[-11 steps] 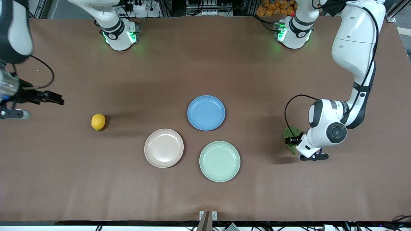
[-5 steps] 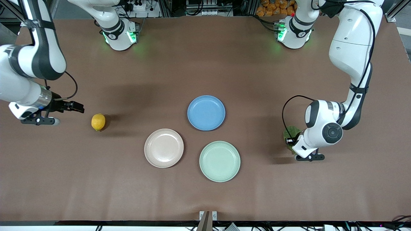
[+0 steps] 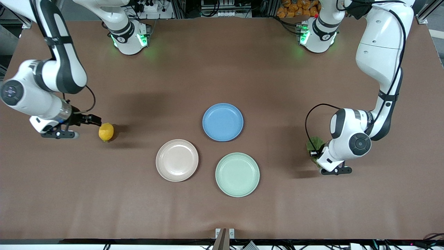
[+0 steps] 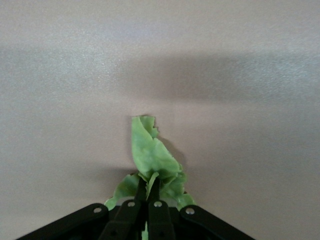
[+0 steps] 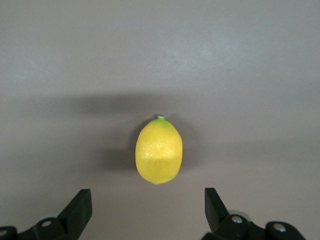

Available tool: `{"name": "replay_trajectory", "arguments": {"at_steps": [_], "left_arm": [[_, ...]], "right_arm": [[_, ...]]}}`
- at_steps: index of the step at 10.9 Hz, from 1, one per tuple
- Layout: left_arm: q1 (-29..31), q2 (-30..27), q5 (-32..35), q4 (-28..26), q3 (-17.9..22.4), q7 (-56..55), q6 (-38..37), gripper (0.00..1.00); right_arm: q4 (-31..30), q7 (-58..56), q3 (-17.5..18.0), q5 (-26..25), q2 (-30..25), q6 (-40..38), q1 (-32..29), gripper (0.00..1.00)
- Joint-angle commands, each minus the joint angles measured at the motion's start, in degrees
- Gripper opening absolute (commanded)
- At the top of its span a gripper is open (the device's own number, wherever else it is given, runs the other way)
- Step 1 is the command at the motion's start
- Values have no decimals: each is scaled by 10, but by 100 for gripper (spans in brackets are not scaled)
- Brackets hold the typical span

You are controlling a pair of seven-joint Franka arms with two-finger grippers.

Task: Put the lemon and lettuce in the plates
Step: 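Grasp the lettuce with the left gripper while the right gripper reaches the lemon, then lift the lettuce with the left gripper while the right gripper grasps the lemon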

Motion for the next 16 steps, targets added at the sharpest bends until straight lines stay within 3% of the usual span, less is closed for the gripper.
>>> {"name": "replay_trajectory", "arguments": {"at_steps": [1, 8, 16], "left_arm": [[-24, -21, 16, 2, 5, -37, -19, 0], [-68, -57, 16, 3, 5, -49, -53, 0], [-105, -61, 9, 57, 4, -100, -104, 0]], "right_arm": [[-8, 8, 1, 7, 42, 49, 9, 100], [-33, 8, 1, 7, 93, 137, 9, 100], [-66, 5, 1, 6, 137, 234, 5, 100]]}}
